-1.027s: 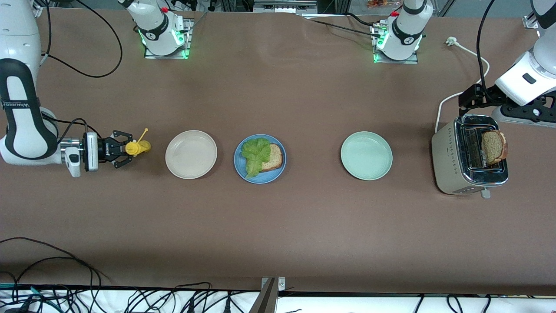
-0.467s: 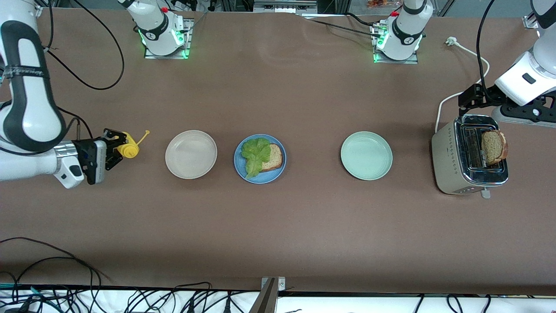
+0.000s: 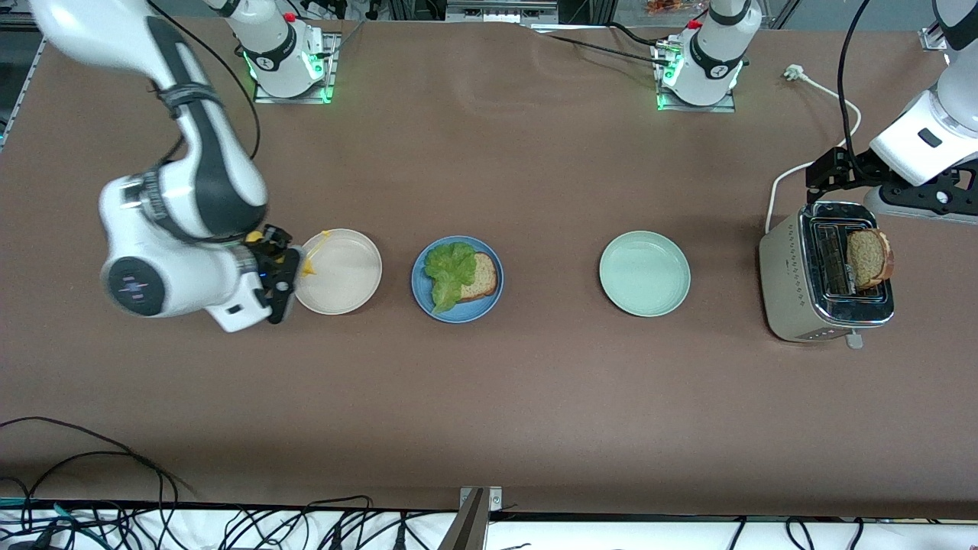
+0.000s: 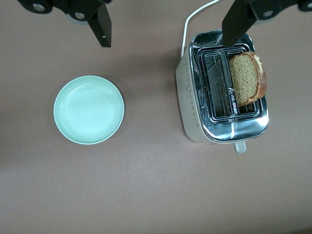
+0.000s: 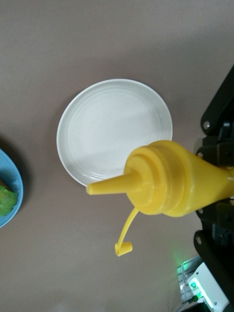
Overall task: Make sandwich in blue plate with both arms
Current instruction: 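Carry the bottle over the blue plate and tilt it, right gripper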
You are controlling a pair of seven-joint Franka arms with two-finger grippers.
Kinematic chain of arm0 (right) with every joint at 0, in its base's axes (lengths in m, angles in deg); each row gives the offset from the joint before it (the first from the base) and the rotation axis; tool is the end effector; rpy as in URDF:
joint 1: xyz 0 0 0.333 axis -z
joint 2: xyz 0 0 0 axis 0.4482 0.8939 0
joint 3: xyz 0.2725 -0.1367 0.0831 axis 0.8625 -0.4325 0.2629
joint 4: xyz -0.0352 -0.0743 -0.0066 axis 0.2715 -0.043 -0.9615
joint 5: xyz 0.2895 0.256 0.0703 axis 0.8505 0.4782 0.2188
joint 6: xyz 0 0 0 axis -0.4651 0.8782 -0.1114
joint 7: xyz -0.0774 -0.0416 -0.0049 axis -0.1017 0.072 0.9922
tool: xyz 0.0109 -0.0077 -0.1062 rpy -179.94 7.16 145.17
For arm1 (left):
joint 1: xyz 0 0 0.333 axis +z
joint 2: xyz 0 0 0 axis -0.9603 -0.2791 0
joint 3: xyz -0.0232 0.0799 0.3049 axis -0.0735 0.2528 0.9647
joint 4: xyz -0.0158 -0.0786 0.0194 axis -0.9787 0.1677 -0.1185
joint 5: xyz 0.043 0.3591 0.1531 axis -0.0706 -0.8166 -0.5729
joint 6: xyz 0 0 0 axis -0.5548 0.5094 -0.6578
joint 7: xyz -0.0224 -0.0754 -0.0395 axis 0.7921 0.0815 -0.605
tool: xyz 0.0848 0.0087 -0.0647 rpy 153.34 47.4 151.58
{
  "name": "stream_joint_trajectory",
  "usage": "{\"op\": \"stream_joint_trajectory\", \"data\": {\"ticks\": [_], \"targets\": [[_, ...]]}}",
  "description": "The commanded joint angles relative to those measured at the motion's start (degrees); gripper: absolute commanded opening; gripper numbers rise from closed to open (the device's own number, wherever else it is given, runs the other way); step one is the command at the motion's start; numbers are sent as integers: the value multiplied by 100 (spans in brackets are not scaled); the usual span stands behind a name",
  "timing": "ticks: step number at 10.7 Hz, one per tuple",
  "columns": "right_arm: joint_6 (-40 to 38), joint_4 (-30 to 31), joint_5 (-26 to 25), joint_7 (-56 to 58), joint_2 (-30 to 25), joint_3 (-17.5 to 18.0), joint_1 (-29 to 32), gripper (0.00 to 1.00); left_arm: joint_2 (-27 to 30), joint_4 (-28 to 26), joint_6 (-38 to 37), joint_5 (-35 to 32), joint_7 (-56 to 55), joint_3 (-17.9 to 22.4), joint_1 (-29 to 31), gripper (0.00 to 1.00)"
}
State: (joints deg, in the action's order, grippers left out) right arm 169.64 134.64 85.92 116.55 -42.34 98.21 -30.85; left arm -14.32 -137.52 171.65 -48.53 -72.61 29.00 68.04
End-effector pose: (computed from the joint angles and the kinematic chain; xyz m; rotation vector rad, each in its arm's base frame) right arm 0.6403 0.1697 0.3567 -2.3435 -1.6540 0.5005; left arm 0.5530 -0.0276 0.5874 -3.0720 0.2504 0.0261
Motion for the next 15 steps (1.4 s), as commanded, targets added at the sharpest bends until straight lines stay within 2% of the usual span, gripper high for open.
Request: {"op": "stream_joint_trajectory", "data": {"ticks": [1, 4, 6, 10, 12, 15], "targets": [[-37, -243, -1231, -990, 203, -33, -1051, 2, -7, 65, 14, -93, 47, 21, -40, 100], [-72, -235, -2665, -1704, 396, -33, -2132, 2, -7, 65, 14, -93, 56, 21, -31, 100], [-116, -235, -3386, -2004, 546, -51, -2625, 2, -7, 65, 14, -84, 56, 21, -31, 100], [-142, -235, -3635, -2110, 669, -60, -2812, 4, -7, 65, 14, -84, 56, 30, -31, 100], [-151, -235, -4004, -2110, 722, -60, -2988, 4, -7, 65, 14, -84, 56, 30, -31, 100], [-168, -383, -4067, -2513, 870, -60, -3023, 4, -7, 65, 14, -84, 56, 30, -31, 100]]}}
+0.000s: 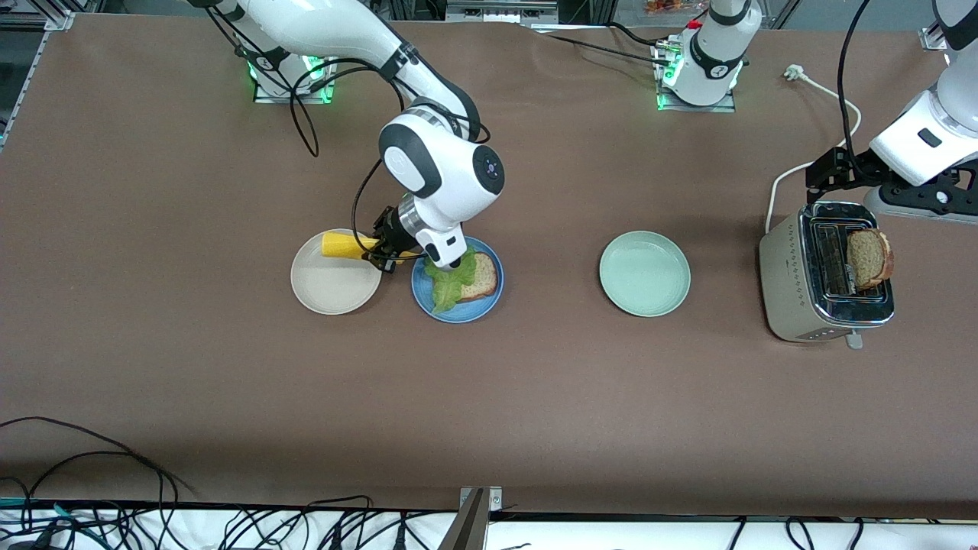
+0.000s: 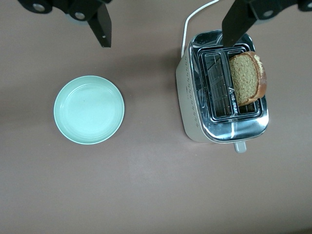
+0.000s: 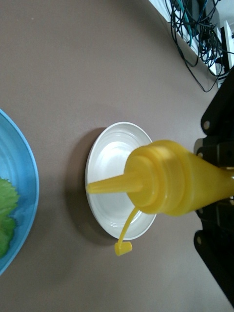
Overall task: Make sandwich in blue plate with both arms
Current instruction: 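Carry the bottle over the blue plate and tilt it, right gripper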
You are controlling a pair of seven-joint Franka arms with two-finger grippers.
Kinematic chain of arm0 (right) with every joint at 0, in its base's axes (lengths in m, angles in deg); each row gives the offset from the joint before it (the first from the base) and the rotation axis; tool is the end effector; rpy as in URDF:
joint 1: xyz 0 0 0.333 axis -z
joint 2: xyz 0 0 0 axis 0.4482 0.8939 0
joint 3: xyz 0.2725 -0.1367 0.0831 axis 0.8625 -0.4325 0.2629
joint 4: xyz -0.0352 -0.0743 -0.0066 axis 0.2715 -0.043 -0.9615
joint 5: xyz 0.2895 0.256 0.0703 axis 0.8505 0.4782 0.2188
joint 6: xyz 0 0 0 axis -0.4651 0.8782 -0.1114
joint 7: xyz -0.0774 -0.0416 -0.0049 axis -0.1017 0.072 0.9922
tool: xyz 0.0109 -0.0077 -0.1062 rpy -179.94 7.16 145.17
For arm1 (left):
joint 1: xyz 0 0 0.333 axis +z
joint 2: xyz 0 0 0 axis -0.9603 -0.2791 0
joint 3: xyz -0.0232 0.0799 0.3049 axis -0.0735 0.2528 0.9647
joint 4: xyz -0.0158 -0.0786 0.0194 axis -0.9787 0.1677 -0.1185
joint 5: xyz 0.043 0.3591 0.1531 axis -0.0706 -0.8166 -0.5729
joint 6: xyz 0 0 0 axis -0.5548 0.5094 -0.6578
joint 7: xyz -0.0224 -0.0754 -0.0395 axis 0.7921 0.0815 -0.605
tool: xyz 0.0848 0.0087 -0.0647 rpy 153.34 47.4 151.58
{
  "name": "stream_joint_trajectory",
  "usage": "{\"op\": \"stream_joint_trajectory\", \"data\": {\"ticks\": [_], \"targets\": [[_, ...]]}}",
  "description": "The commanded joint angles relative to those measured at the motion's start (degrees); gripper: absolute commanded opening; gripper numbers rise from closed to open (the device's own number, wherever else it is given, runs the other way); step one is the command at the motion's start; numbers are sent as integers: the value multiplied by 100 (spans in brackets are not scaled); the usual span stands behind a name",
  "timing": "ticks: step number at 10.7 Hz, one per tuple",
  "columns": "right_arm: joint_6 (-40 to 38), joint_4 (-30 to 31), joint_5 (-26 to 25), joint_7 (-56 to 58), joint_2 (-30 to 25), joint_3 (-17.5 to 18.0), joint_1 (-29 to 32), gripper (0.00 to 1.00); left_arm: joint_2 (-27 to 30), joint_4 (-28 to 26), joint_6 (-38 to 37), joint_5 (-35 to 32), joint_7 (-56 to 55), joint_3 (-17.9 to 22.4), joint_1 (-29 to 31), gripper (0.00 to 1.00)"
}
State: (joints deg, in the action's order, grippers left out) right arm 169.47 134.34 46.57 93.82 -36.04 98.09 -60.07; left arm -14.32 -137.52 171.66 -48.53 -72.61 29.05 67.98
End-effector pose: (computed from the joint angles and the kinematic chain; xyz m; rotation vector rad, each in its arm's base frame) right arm 0.5341 0.4164 0.2998 1.8169 1.7035 -0.5299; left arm 0.5530 -0.0277 0.5874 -3.0720 0.2506 0.0258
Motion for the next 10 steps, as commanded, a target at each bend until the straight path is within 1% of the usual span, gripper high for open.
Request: {"op": "stream_joint_trajectory", "data": {"ticks": [1, 3, 5, 10], "targets": [[-177, -450, -176, -268, 346, -56, -232, 4, -15, 65, 13, -84, 56, 25, -25, 100], [-204, -582, -622, -303, 453, -56, -426, 4, -15, 65, 13, -84, 56, 25, -25, 100], [-327, -591, -887, -303, 505, -56, -549, 4, -15, 65, 13, -84, 56, 25, -25, 100], [-345, -583, -915, -303, 506, -74, -576, 4, -15, 65, 13, -84, 56, 25, -25, 100]]}}
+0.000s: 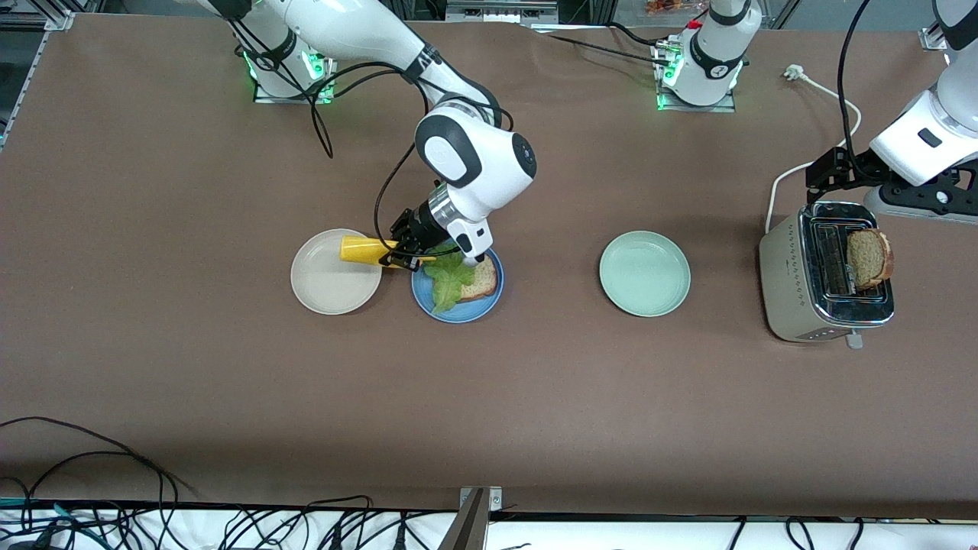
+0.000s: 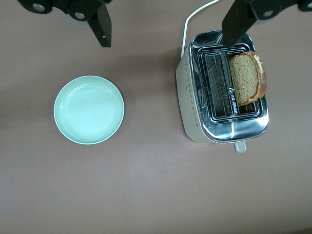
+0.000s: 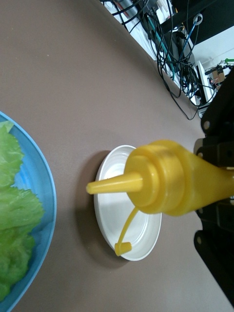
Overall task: Make sandwich in blue plate with both arms
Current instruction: 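Carry the bottle over the blue plate and tilt it, right gripper, then move the yellow bottle away beside the white plate with the right gripper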
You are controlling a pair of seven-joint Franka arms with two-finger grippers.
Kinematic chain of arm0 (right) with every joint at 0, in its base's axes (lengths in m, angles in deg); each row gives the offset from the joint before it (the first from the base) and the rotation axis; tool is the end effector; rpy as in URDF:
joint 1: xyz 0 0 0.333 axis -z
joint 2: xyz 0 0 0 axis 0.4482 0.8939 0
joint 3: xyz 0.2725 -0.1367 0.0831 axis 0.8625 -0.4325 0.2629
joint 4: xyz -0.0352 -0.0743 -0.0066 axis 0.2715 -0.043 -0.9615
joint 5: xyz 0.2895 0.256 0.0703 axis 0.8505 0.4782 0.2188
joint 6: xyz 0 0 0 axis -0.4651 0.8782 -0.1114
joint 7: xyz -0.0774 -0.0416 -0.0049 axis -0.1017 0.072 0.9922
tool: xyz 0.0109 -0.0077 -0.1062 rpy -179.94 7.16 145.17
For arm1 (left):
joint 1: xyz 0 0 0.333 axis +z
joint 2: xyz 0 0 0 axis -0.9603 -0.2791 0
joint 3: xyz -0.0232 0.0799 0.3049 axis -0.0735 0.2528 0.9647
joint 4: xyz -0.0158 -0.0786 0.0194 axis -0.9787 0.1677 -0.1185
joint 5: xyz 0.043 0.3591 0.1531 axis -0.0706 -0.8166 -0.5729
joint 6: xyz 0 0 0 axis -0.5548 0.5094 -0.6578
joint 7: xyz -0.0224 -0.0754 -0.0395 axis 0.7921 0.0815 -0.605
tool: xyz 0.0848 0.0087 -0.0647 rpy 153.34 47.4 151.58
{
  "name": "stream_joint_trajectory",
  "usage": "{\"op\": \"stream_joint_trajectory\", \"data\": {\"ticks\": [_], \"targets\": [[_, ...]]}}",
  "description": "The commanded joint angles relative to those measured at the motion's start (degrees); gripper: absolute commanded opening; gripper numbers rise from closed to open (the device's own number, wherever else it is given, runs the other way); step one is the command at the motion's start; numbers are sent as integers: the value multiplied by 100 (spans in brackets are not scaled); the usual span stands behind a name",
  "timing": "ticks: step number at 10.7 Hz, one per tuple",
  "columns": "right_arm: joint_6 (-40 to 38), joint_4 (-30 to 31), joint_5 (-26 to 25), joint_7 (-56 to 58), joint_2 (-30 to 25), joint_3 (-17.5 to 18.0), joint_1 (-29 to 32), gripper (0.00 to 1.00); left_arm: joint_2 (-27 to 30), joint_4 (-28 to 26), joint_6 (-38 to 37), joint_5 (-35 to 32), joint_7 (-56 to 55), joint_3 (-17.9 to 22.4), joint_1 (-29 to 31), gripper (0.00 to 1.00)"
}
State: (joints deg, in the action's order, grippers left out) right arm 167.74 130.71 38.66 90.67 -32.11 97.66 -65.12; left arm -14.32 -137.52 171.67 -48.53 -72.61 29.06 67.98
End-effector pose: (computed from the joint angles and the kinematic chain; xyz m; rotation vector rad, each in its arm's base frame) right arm 0.5191 0.4565 0.2861 1.6709 1.6440 -0.4551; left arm 0.5531 -0.0276 0.5874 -3.0720 0.2504 0.0256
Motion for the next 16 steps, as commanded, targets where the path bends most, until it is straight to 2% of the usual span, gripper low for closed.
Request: {"op": "stream_joint_trajectory", "data": {"ticks": [1, 3, 5, 8, 12, 15, 16], "targets": [[-172, -229, -123, 20, 112, -39, -71, 4, -15, 65, 13, -84, 56, 24, -25, 100], [-198, -229, -36, 38, 77, -109, -10, 4, -15, 65, 13, -84, 56, 24, -16, 100], [-416, -481, 445, 73, 16, -154, 235, 4, -33, 65, 13, -84, 56, 24, -25, 100], [-830, -1115, 1430, 326, -116, -145, 903, 4, -51, 65, 13, -75, 56, 24, -16, 100], [-849, -1187, 2958, 793, -449, -136, 2053, 4, -51, 65, 13, -75, 65, 32, -16, 100], [-805, -1187, 4293, 1442, -503, -101, 2898, 4, -51, 65, 13, -75, 65, 32, -16, 100], [-805, -1178, 4602, 1757, -503, -101, 3126, 4, -51, 65, 13, -75, 65, 32, -16, 100]]}}
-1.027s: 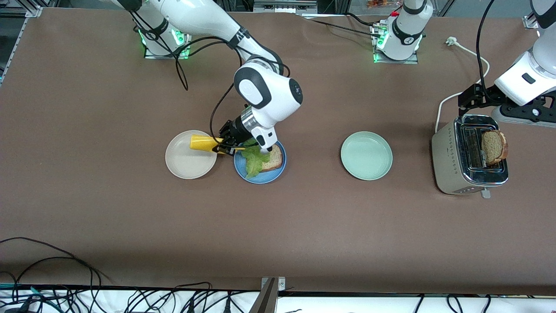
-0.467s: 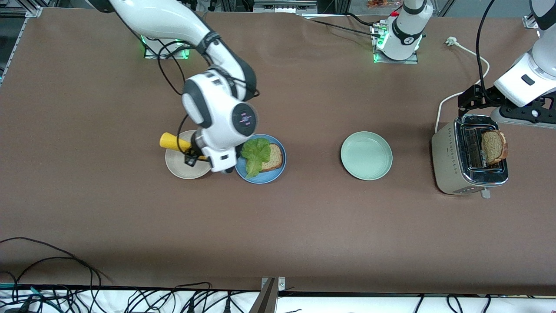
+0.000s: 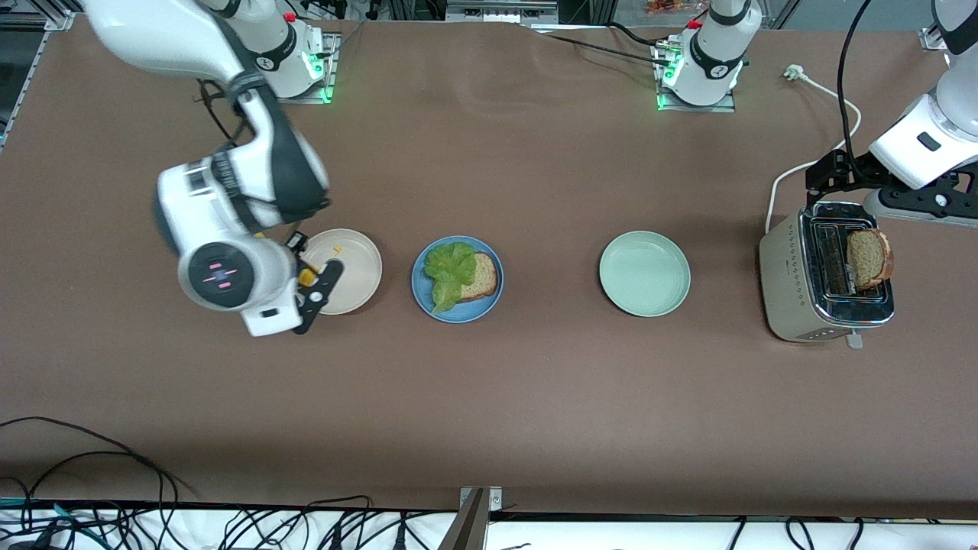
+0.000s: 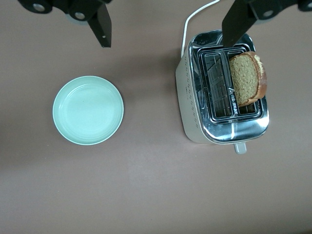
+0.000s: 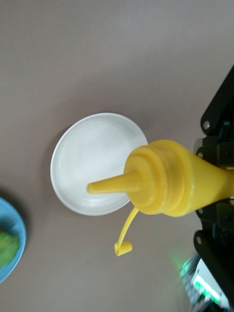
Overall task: Make sandwich in blue plate with both arms
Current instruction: 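Move the yellow bottle away beside the white plate with the right gripper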
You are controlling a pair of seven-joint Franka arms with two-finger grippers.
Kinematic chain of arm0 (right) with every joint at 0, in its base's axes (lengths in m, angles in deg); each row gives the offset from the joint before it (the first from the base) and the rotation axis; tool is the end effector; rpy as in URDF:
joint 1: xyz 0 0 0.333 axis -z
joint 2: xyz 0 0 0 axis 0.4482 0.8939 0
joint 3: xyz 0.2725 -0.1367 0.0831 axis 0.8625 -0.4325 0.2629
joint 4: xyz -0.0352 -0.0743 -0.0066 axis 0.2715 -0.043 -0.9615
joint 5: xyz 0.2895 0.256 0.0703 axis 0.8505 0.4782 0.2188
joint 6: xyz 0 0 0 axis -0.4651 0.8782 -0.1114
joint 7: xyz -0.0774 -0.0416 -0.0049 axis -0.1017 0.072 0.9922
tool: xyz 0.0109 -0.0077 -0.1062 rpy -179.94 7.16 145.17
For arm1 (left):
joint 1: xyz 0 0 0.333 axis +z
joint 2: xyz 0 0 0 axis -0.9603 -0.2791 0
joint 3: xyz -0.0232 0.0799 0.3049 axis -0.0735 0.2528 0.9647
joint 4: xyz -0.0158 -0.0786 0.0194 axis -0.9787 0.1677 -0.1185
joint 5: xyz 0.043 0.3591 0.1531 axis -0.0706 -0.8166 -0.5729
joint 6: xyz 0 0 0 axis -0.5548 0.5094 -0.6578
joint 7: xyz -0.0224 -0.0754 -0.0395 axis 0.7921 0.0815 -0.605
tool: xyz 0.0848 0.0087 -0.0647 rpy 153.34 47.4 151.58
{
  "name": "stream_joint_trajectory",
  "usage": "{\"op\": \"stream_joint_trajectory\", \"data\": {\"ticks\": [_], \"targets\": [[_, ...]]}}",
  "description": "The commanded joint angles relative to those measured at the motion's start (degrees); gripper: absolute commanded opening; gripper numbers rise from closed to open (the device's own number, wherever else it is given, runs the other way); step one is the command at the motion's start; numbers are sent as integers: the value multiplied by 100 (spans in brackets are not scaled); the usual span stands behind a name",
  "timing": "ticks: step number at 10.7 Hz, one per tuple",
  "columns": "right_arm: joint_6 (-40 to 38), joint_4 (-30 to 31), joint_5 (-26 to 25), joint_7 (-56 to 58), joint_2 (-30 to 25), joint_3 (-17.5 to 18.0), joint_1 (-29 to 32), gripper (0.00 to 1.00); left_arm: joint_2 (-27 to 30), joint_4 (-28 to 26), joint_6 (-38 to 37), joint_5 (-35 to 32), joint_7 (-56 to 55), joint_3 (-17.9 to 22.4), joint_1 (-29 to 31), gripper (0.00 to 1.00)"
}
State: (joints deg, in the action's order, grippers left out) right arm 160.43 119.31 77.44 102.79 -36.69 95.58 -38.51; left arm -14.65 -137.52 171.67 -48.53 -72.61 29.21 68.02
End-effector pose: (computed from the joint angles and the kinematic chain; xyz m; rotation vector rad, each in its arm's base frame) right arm 0.6583 0.2120 0.3955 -2.6350 -1.5653 0.6185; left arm 0.5546 -0.0259 0.5842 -3.0723 0.2455 0.0346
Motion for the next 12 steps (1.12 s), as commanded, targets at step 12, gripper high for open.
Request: {"op": "stream_joint_trajectory", "data": {"ticks": [12], "targets": [[-82, 973, 3566, 4624, 227, 107, 2400, 4, -105, 65, 206, -84, 73, 27, 50, 100]]}}
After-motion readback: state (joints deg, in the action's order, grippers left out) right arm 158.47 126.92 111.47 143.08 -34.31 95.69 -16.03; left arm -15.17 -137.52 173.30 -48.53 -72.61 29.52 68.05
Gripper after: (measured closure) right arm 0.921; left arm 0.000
